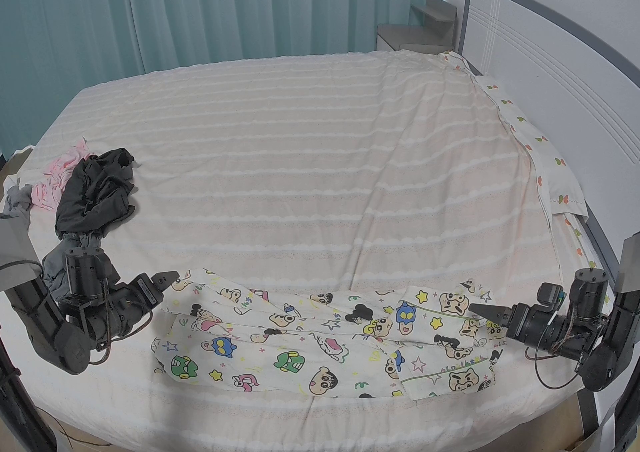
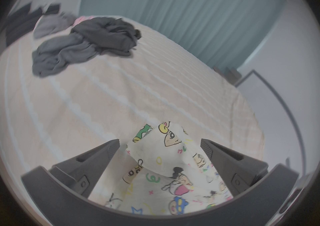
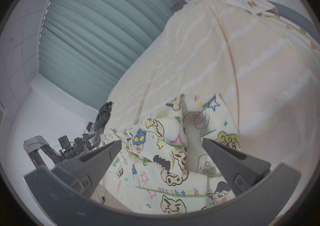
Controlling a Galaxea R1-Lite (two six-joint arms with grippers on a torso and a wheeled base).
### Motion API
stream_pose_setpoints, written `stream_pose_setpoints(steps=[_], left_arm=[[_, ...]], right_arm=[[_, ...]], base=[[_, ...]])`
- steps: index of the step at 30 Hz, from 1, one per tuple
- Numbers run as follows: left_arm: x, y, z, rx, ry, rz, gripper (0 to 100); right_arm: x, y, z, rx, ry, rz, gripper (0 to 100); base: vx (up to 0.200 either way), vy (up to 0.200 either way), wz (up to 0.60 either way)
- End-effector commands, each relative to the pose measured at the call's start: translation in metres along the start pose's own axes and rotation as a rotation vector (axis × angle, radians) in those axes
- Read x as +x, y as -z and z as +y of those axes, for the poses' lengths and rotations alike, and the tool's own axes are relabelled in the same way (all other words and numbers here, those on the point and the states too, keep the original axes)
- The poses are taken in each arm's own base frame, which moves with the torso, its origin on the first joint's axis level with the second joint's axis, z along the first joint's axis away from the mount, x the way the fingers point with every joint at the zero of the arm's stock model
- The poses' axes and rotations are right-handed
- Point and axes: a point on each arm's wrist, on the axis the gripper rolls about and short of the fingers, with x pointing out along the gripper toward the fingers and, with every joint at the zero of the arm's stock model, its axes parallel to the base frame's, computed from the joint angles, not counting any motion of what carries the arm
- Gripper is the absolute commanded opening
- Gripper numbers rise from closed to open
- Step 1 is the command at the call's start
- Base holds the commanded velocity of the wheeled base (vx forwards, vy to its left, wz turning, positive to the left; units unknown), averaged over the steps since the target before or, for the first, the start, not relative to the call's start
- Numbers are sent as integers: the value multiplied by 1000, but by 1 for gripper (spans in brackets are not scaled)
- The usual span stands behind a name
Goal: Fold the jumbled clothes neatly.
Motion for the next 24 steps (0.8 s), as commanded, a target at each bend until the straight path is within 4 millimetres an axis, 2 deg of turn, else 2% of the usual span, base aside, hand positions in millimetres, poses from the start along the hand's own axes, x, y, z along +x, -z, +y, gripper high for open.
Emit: stream_pose_setpoints(steps=[1,2,5,8,12,15,16,17,18,24], left_arm=[[-34,-12,7,-191,91,7,100],[-51,-10,10,-279,166,73,100],[-78,0,11,-393,267,188,100],[-88,10,12,-412,320,279,100],[-83,18,17,-420,349,390,100],[-77,21,20,-390,371,423,100],[-74,27,23,-353,381,450,100],[-74,27,23,-353,381,450,100],[-73,33,27,-348,370,483,100],[-63,34,35,-357,353,478,100]], right_arm=[[-25,-18,17,-36,-51,-123,100],[-27,-18,24,-43,-78,-127,100],[-19,-9,38,-61,-137,-76,100],[-10,2,51,-82,-189,-18,100],[-1,17,68,-85,-234,41,100],[11,26,68,-76,-218,76,100],[27,29,63,-72,-190,84,100],[27,29,63,-72,-190,84,100],[40,31,56,-65,-154,81,100],[75,29,25,-50,-73,70,100]], base=[[0,0,0],[0,0,0],[0,0,0],[0,0,0],[0,0,0],[0,0,0],[0,0,0],[0,0,0],[0,0,0],[0,0,0]])
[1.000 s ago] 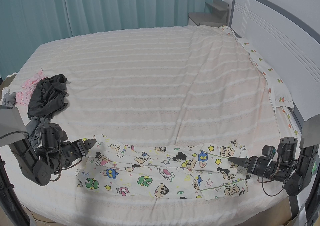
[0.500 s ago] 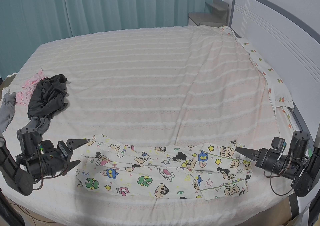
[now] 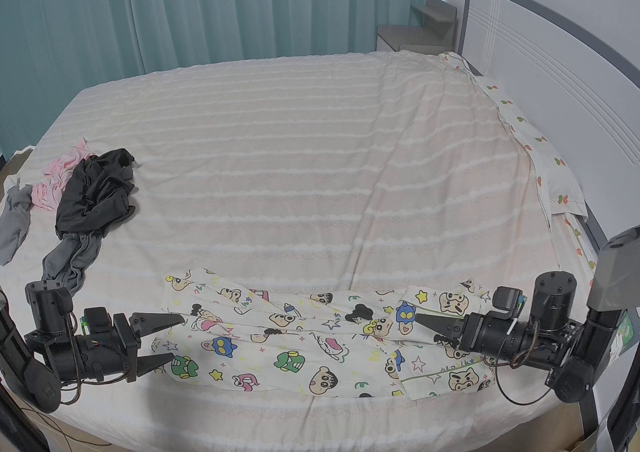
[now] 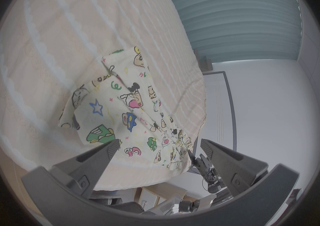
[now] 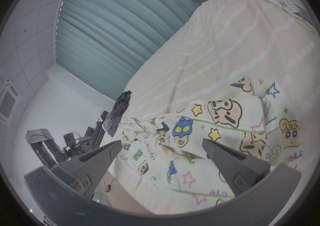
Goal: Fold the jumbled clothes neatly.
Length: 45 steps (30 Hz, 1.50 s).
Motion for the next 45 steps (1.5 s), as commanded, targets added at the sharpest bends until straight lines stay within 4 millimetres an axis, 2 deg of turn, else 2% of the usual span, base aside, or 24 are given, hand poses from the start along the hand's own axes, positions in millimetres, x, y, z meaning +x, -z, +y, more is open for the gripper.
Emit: stream_pose_setpoints(steps=[1,6,16,26,34,35,36,37,41,42,44,45], left_arm=[[9,-1,21,-37,-41,30,100],[15,-2,29,-46,-52,34,100],[15,-2,29,-49,-55,37,100],[15,-2,29,-48,-55,35,100],[8,-3,17,-28,-19,5,100],[4,-3,10,-45,8,-10,100],[4,-3,10,-45,8,-10,100],[1,-3,7,-39,20,-19,100],[1,-3,6,-37,23,-22,100],[-1,-5,6,-36,24,-33,100],[-3,-5,5,-34,27,-41,100],[-4,-6,4,-30,30,-47,100]], right_arm=[[41,0,-44,15,91,-13,100],[59,-21,-67,-7,99,-102,100],[59,-31,-71,0,88,-132,100],[37,-46,-27,-56,-5,-184,100],[35,-54,-11,-83,-53,-216,100],[46,-57,-7,-90,-71,-211,100],[46,-57,-7,-90,-71,-211,100],[58,-61,-4,-85,-67,-184,100],[78,-67,-2,-71,-46,-139,100],[89,-68,3,-66,-44,-103,100],[95,-68,7,-64,-42,-81,100],[102,-66,17,-66,-45,-47,100]], base=[[0,0,0],[0,0,0],[0,0,0],[0,0,0],[0,0,0],[0,0,0],[0,0,0],[0,0,0],[0,0,0],[0,0,0],[0,0,0],[0,0,0]])
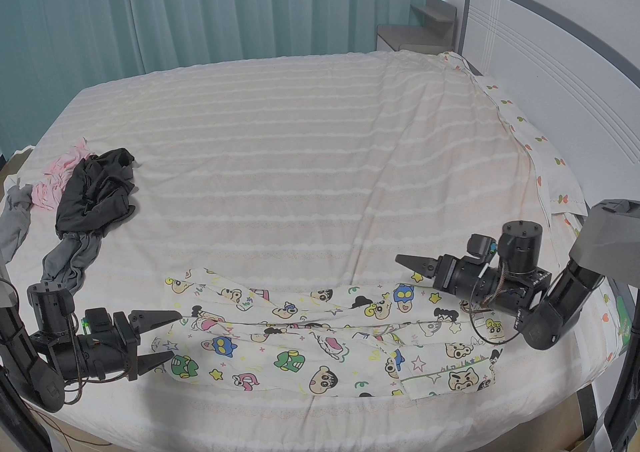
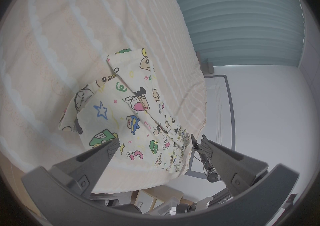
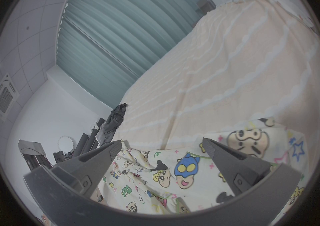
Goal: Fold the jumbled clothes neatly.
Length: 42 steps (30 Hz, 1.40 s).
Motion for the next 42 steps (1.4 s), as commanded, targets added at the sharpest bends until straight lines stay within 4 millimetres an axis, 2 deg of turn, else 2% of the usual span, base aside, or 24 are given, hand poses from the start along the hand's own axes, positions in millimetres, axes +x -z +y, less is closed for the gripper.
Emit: stream_pose_setpoints(steps=[1,4,9,13,20,30,35,42], left_arm=[[-9,0,-6,16,22,-34,100],[-9,0,-7,18,25,-37,100],[-14,-1,-11,34,38,-58,100],[-15,-1,-12,40,43,-63,100],[-15,-2,-11,35,39,-64,100],[-14,-2,-10,34,36,-61,100],[-14,-2,-9,29,32,-62,100],[-13,-3,-7,26,25,-63,100]], right_arm=[[35,-2,30,-20,-41,57,100],[47,5,43,-35,6,96,100],[48,8,53,-27,67,209,100],[56,15,60,-42,53,230,100],[68,26,62,-84,67,301,100],[64,39,54,-100,129,410,100],[52,40,62,-118,124,432,100],[46,50,72,-125,130,502,100]], base=[[0,0,0],[0,0,0],[0,0,0],[0,0,0],[0,0,0],[0,0,0],[0,0,0],[0,0,0]])
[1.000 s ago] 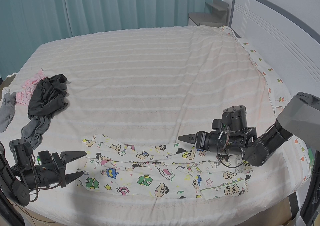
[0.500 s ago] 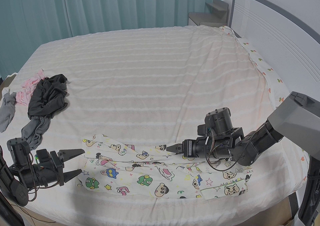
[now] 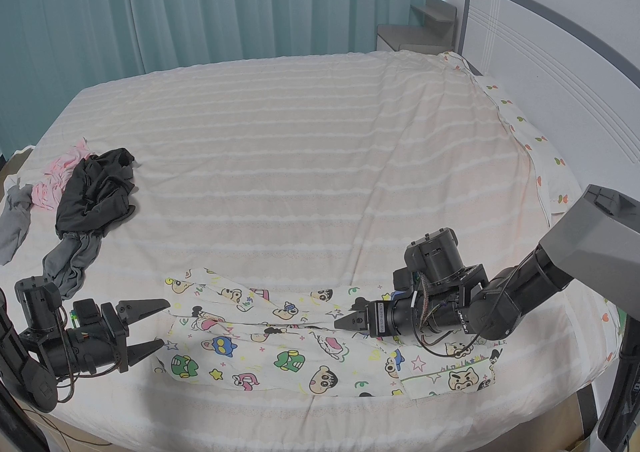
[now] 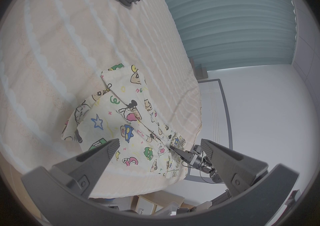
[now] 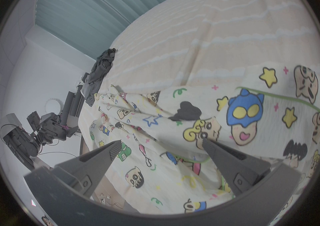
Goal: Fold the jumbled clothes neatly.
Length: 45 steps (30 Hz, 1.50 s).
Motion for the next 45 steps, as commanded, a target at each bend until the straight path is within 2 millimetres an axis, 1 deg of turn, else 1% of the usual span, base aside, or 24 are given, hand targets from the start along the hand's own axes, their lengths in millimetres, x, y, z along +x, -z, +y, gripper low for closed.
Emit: stream_pose_setpoints(steps=[1,3,8,14,15,18,19,20,23,26,30,35,38,41,45], left_arm=[[-1,1,3,-12,-11,2,100],[-1,2,3,-13,-12,3,100],[-1,2,3,-13,-12,3,100],[-1,2,3,-14,-13,3,100],[-1,2,3,-14,-13,3,100],[0,2,4,-20,-17,7,100],[0,2,4,-20,-17,7,100],[0,2,4,-20,-17,7,100],[0,2,4,-20,-17,7,100],[0,2,4,-20,-17,7,100],[0,2,4,-18,-17,7,100],[0,2,4,-20,-17,7,100],[0,2,4,-20,-17,7,100],[0,2,4,-20,-17,7,100],[0,1,4,-20,-18,5,100]], right_arm=[[-5,4,11,-17,-16,14,100],[-5,4,13,-23,-20,12,100],[-5,-15,23,-30,-52,-63,100],[0,-24,21,-30,-24,-101,100],[0,-24,21,-30,-24,-100,100],[18,-19,10,-18,5,-67,100],[19,-19,9,-18,6,-65,100],[24,-20,4,-10,15,-62,100],[28,-19,1,-6,23,-51,100],[29,-13,-1,-4,33,-30,100],[26,-6,-2,-3,39,-11,100],[15,2,6,-17,31,5,100],[12,6,7,-22,29,12,100],[10,5,9,-25,24,3,100],[-6,-7,17,-24,4,-55,100]], base=[[0,0,0],[0,0,0],[0,0,0],[0,0,0],[0,0,0],[0,0,0],[0,0,0],[0,0,0],[0,0,0],[0,0,0],[0,0,0],[0,0,0],[0,0,0],[0,0,0],[0,0,0]])
